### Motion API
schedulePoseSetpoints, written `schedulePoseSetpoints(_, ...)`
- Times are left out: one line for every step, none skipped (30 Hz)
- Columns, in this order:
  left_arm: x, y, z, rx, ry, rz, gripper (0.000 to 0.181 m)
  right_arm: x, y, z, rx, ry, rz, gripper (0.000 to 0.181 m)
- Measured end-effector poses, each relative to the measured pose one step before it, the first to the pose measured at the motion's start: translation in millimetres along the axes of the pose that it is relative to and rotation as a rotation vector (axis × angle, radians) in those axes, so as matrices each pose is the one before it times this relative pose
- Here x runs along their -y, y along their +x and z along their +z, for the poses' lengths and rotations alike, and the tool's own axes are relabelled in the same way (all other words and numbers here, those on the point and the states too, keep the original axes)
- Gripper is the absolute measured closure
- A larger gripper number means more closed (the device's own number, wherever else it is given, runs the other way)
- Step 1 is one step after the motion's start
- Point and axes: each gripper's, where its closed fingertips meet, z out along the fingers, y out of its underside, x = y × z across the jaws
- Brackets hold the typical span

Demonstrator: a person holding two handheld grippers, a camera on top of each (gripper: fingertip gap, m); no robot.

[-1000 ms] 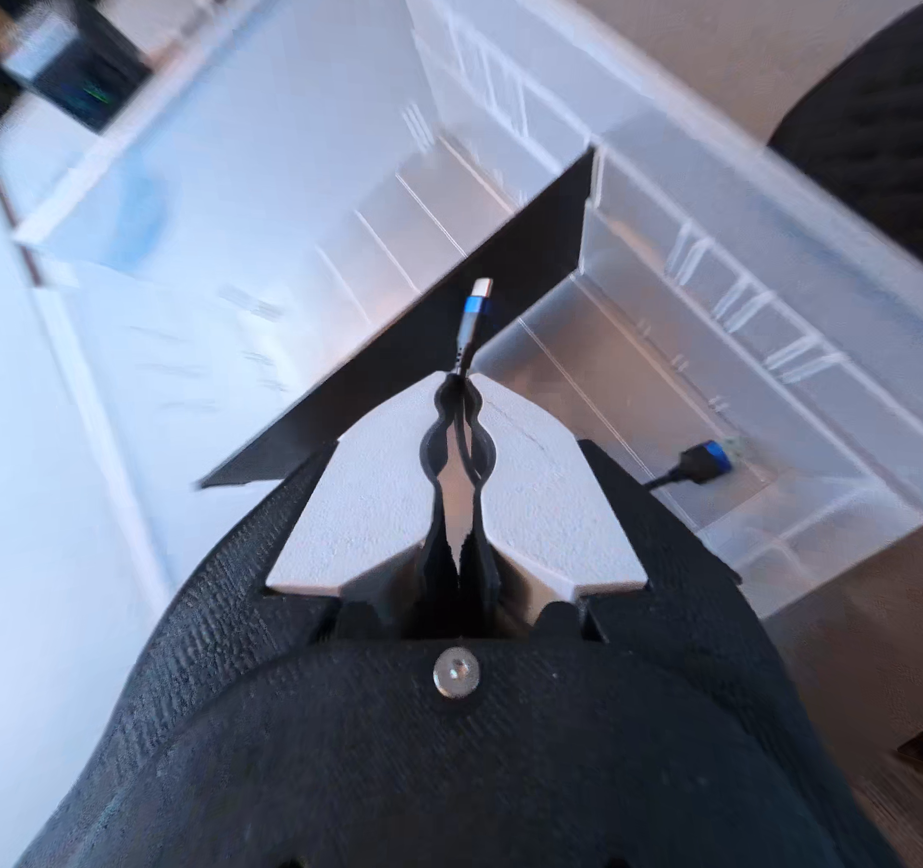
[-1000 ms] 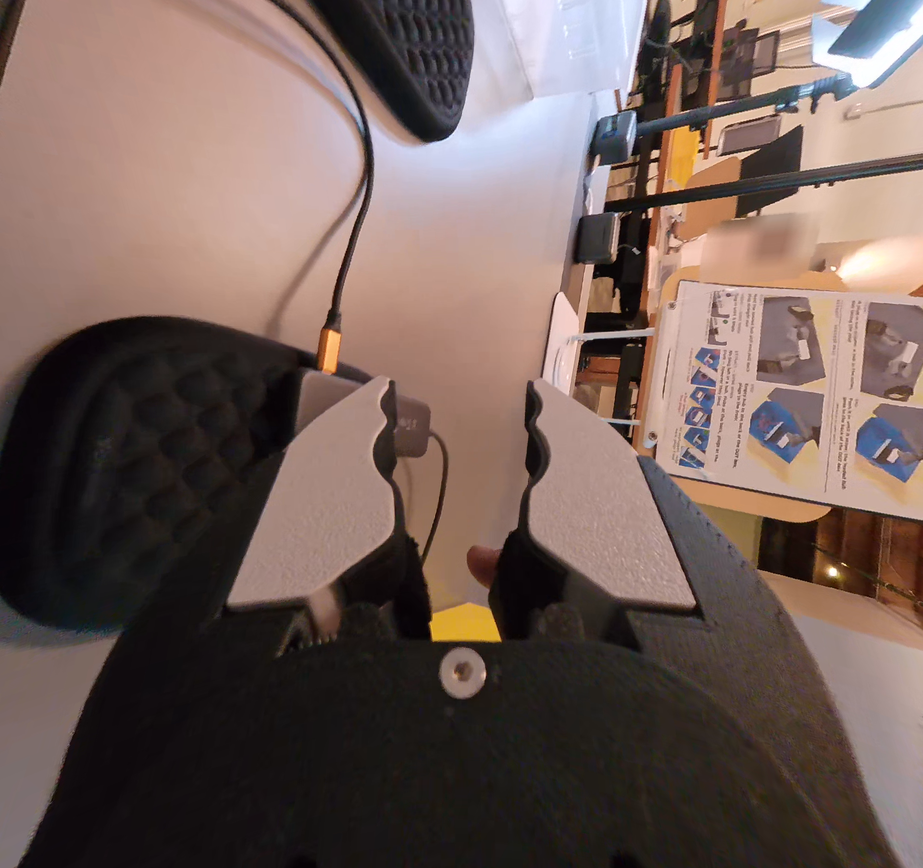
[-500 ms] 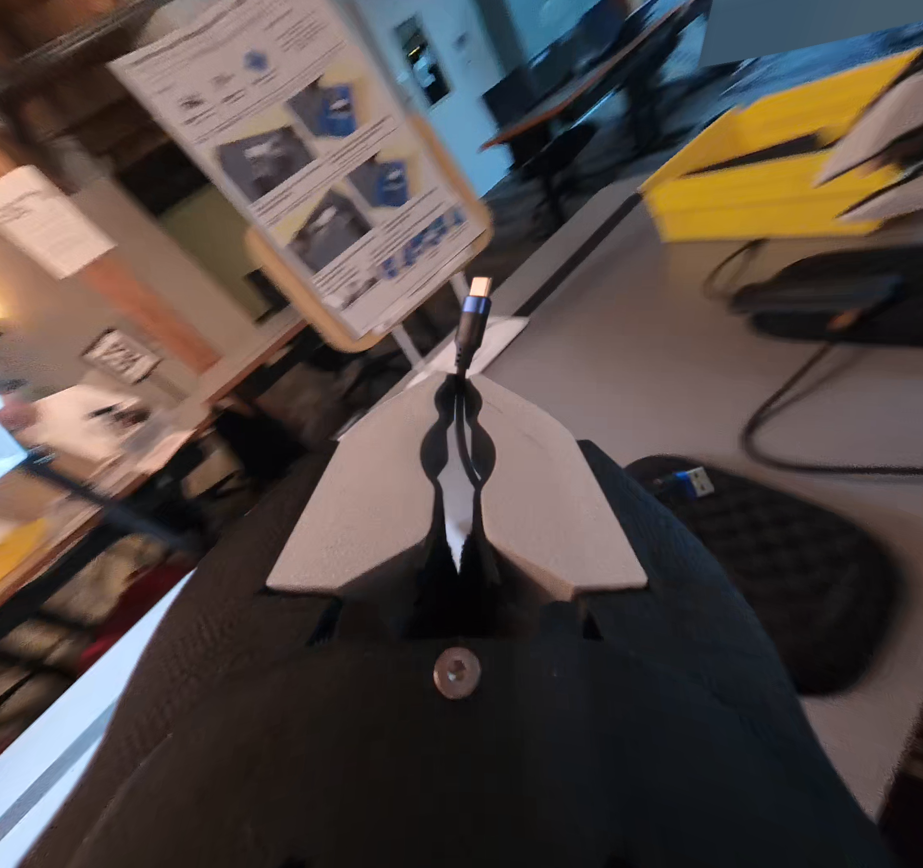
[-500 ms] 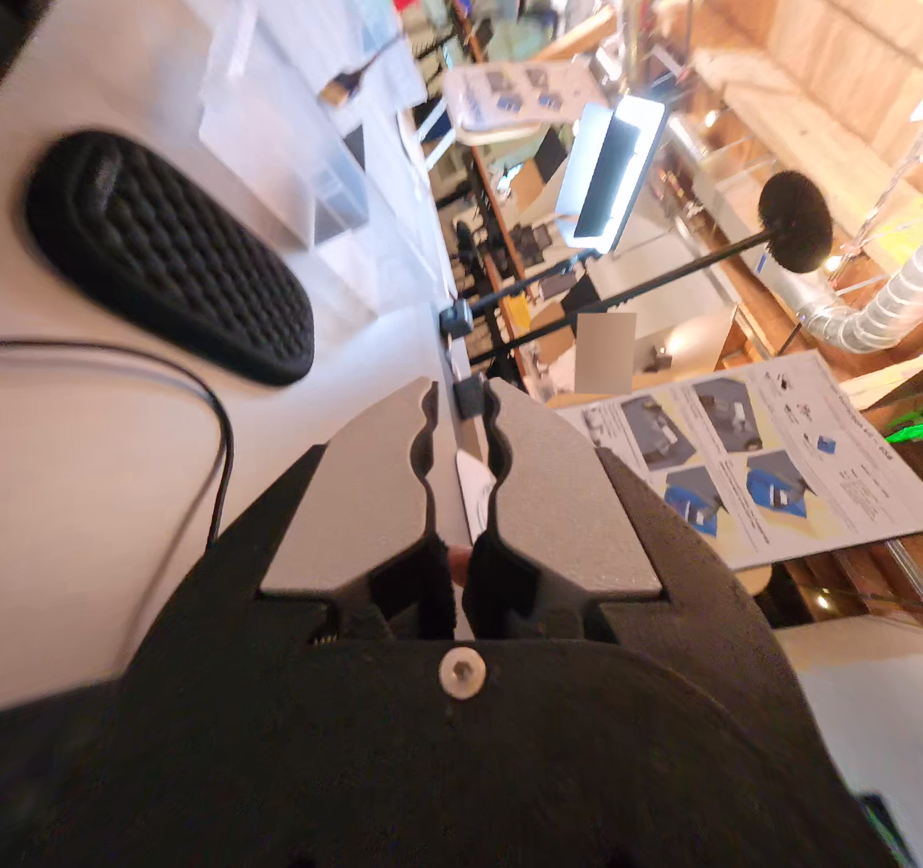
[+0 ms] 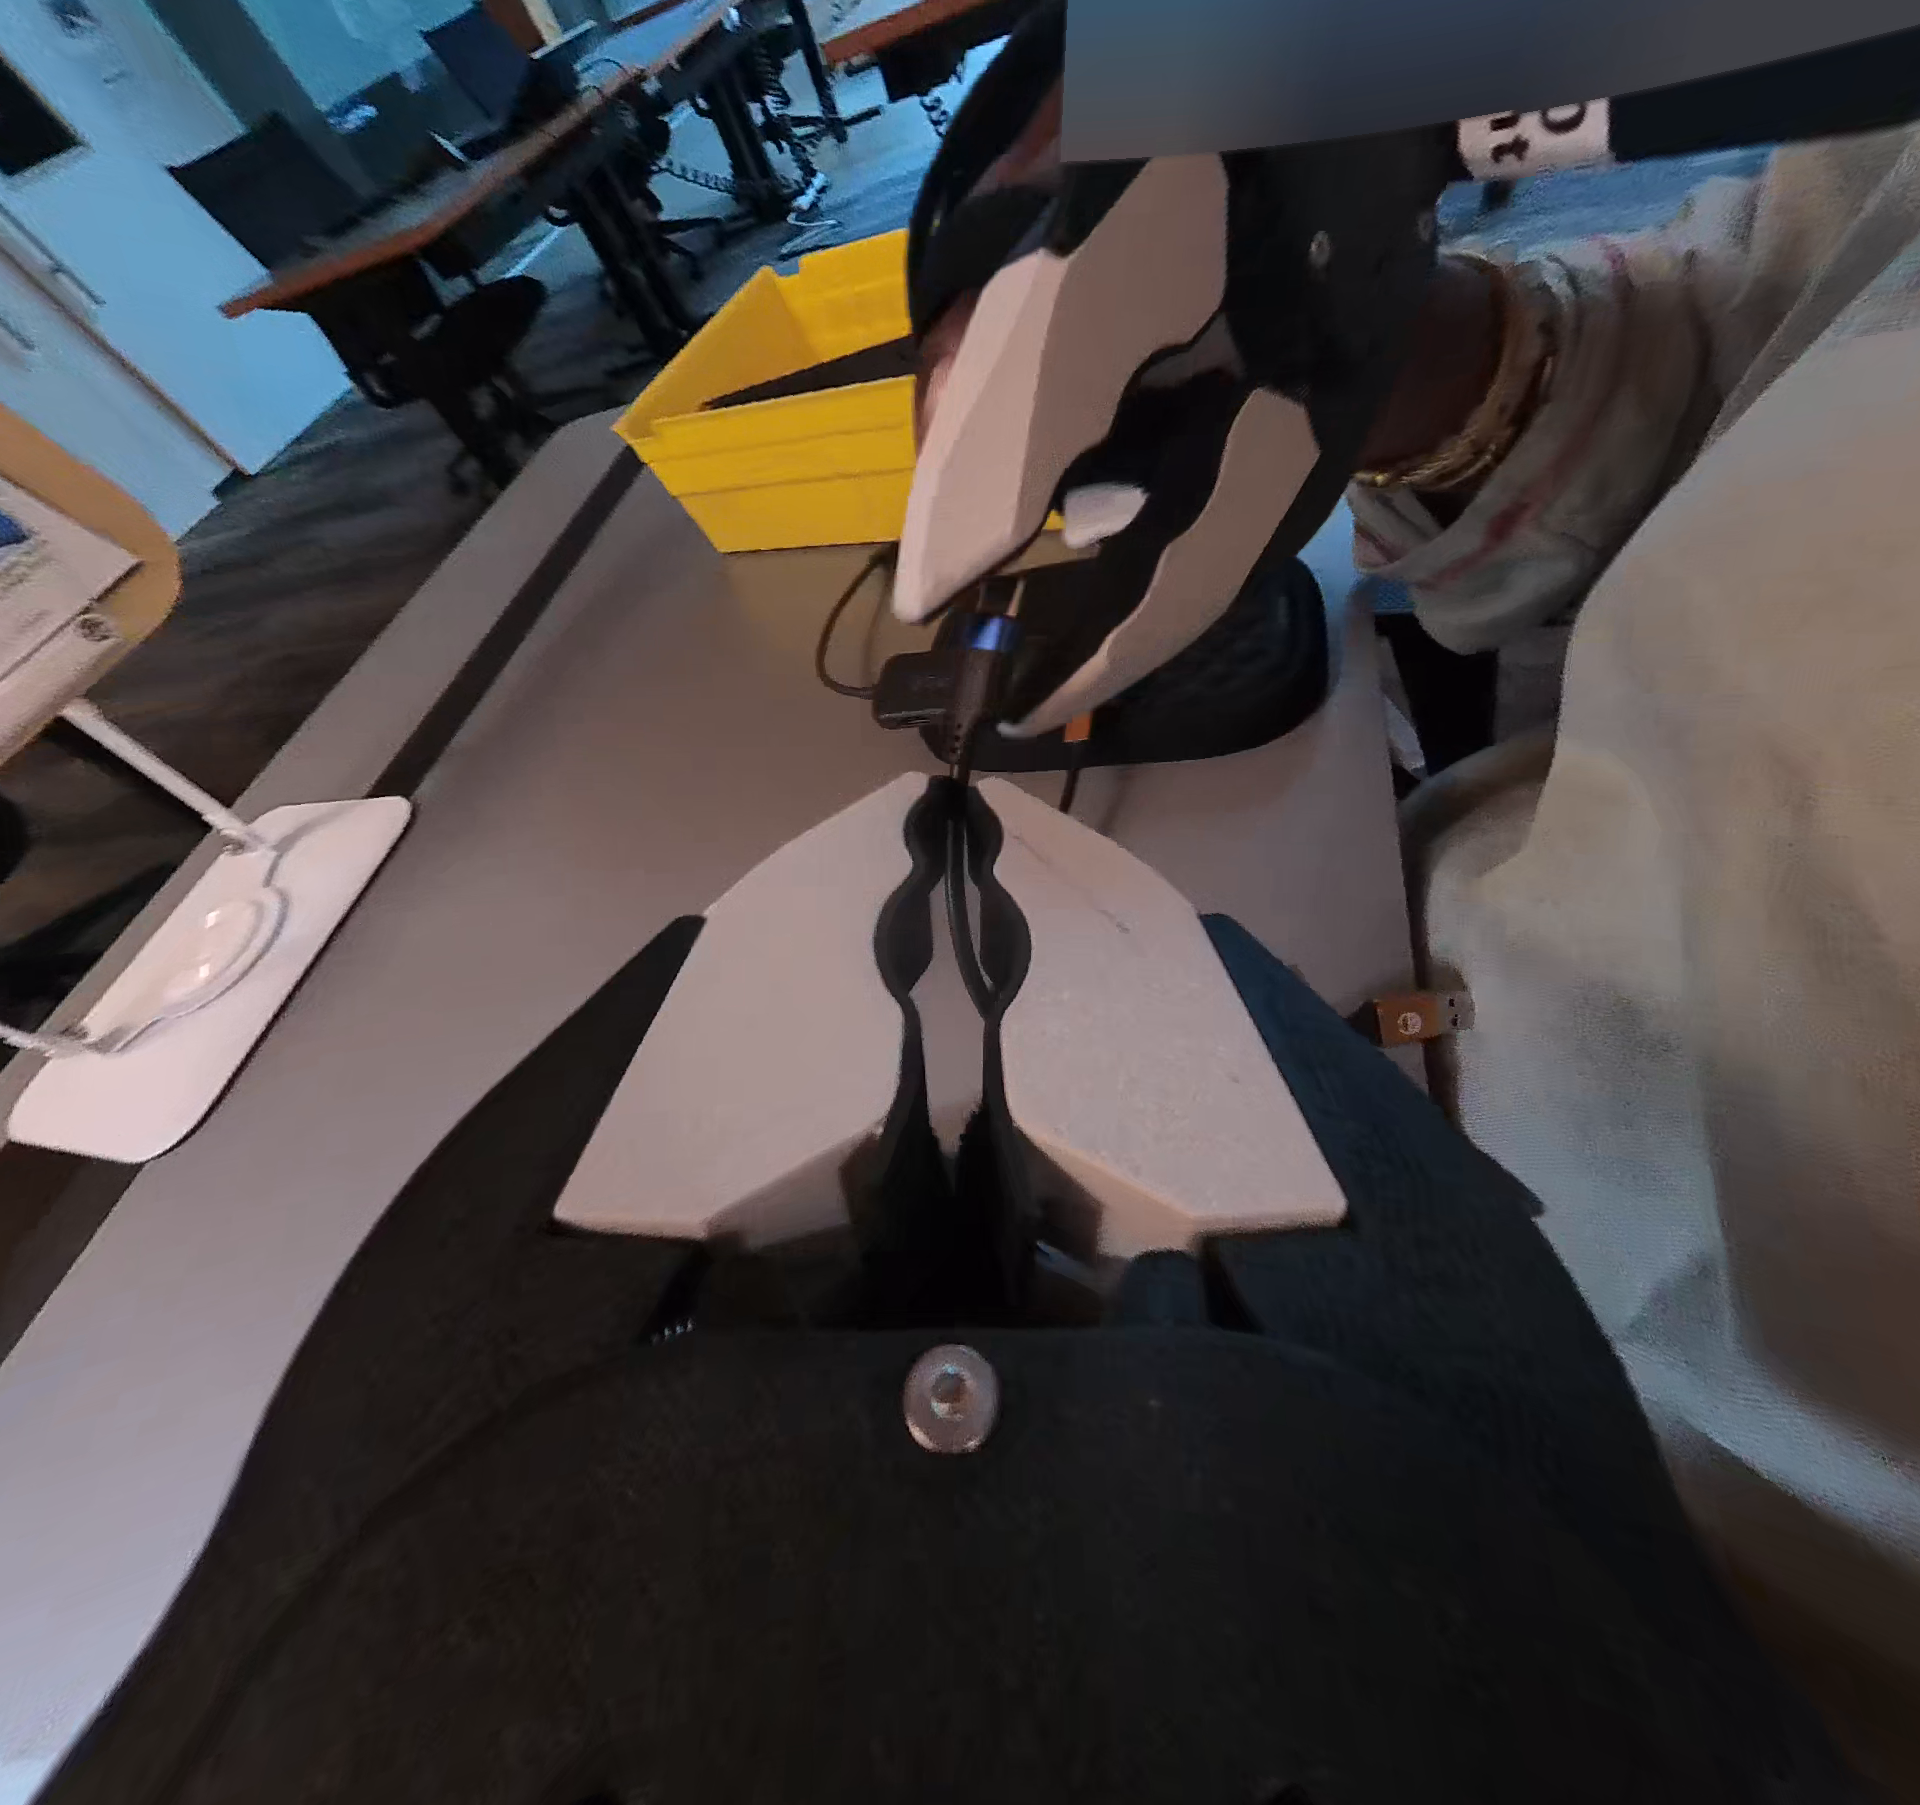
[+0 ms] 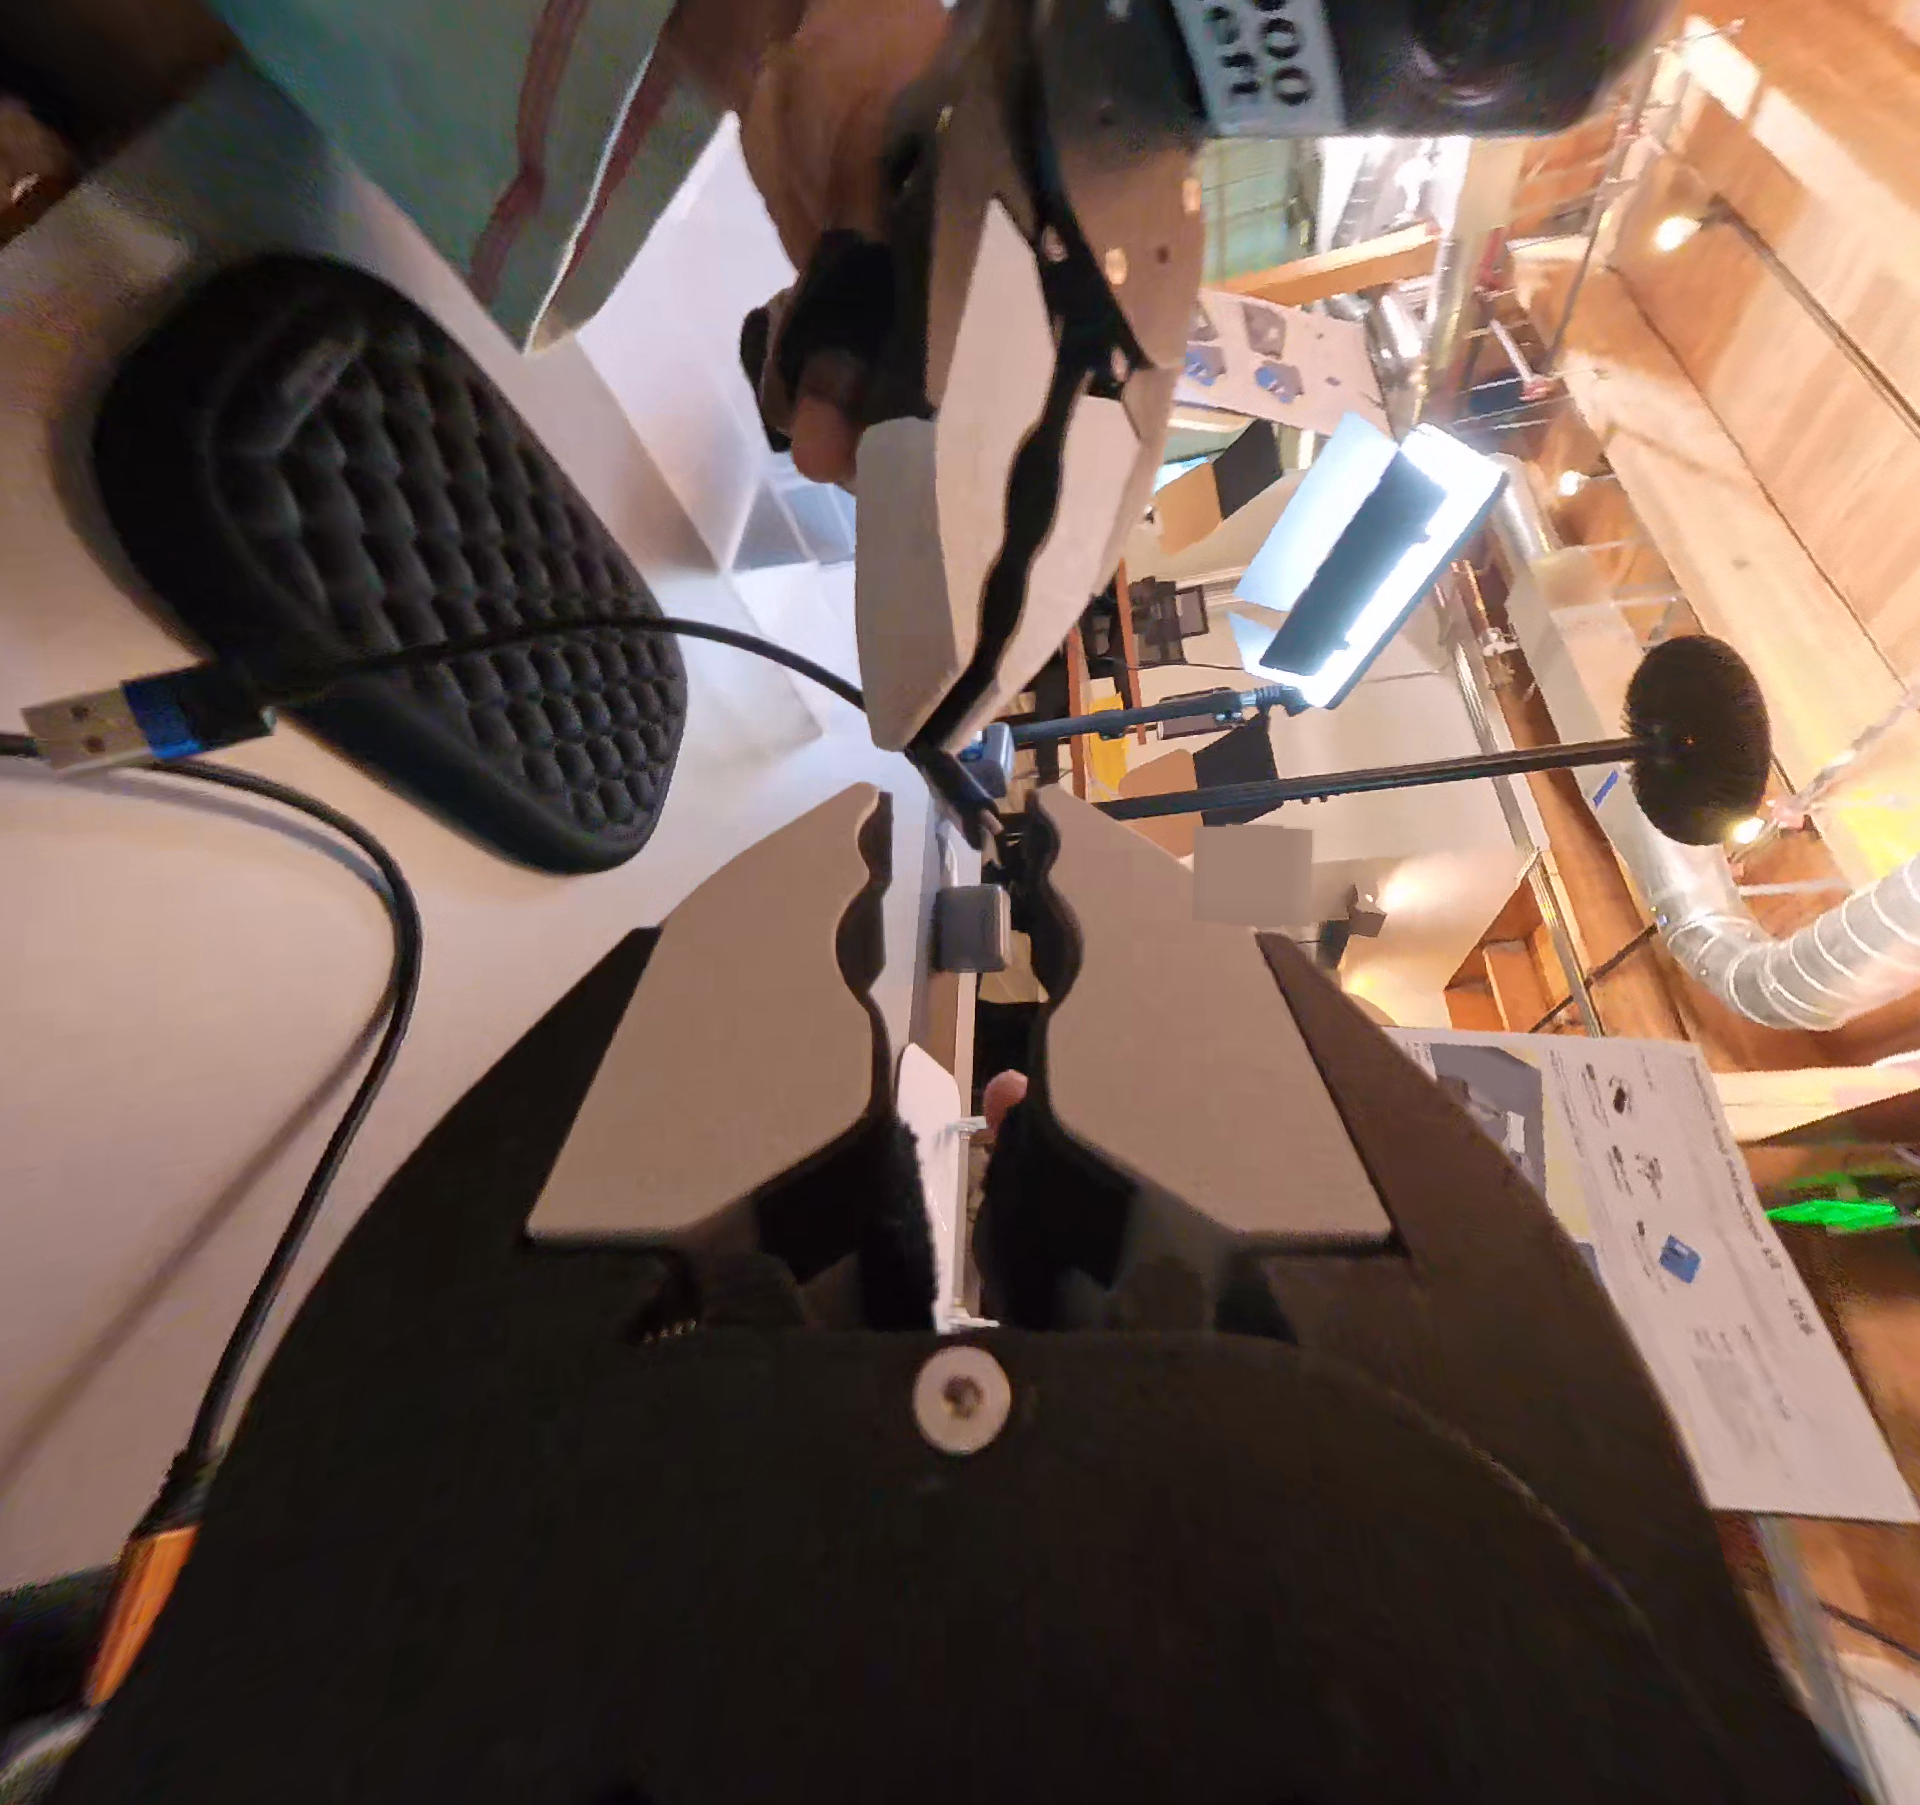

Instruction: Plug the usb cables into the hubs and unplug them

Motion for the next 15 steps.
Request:
schedulePoseSetpoints(-0.16,2.68,2.54,-0.0163,-0.0030,0.0011,0.178,-0.75,-3.50,1.39,0.0163,-0.0079,-0.0193,0.169)
schedulePoseSetpoints(-0.78,2.27,1.87,-0.0140,-0.0062,0.0003,0.178,-0.50,-2.48,0.22,0.0126,-0.0055,-0.0179,0.171)
schedulePoseSetpoints(-1.13,0.18,0.85,-0.0013,-0.0054,0.0042,0.178,-0.25,-2.22,-0.76,0.0129,-0.0009,-0.0155,0.173)
schedulePoseSetpoints(1.01,0.72,-0.58,-0.0074,0.0136,0.0061,0.177,1.04,-1.78,-1.55,0.0113,0.0128,-0.0053,0.174)
schedulePoseSetpoints(3.19,2.22,-1.57,-0.0225,0.0322,-0.0006,0.177,2.86,0.09,-2.24,-0.0012,0.0272,0.0024,0.175)
schedulePoseSetpoints(4.91,3.41,-1.82,-0.0361,0.0453,-0.0111,0.174,3.44,1.43,-2.78,-0.0098,0.0329,0.0008,0.175)
schedulePoseSetpoints(4.76,1.43,-1.26,-0.0261,0.0444,-0.0124,0.164,3.34,1.91,-2.81,-0.0096,0.0304,-0.0012,0.175)
schedulePoseSetpoints(2.86,-3.14,-0.72,0.0024,0.0319,-0.0087,0.156,2.68,2.37,-2.73,-0.0098,0.0239,-0.0011,0.175)
schedulePoseSetpoints(1.14,-4.17,-0.12,0.0082,0.0185,-0.0058,0.153,1.92,2.56,-2.42,-0.0098,0.0180,-0.0028,0.175)
schedulePoseSetpoints(0.45,-0.02,0.70,-0.0163,0.0114,-0.0082,0.151,1.60,2.21,-2.13,-0.0077,0.0144,-0.0050,0.175)
schedulePoseSetpoints(1.04,2.52,1.48,-0.0328,0.0126,-0.0210,0.151,1.38,1.61,-1.84,-0.0049,0.0131,-0.0033,0.175)
schedulePoseSetpoints(1.61,3.36,2.23,-0.0364,0.0143,-0.0266,0.153,1.20,1.17,-1.52,-0.0022,0.0114,0.0003,0.175)
schedulePoseSetpoints(2.14,4.52,2.42,-0.0413,0.0188,-0.0201,0.157,0.94,0.72,-1.23,0.0003,0.0084,0.0012,0.175)
schedulePoseSetpoints(1.98,5.12,2.23,-0.0443,0.0194,-0.0009,0.161,0.28,0.33,-1.17,0.0010,0.0047,-0.0007,0.175)
schedulePoseSetpoints(2.24,1.08,2.01,-0.0133,0.0195,-0.0133,0.165,0.14,0.08,-0.91,0.0010,0.0028,-0.0013,0.175)
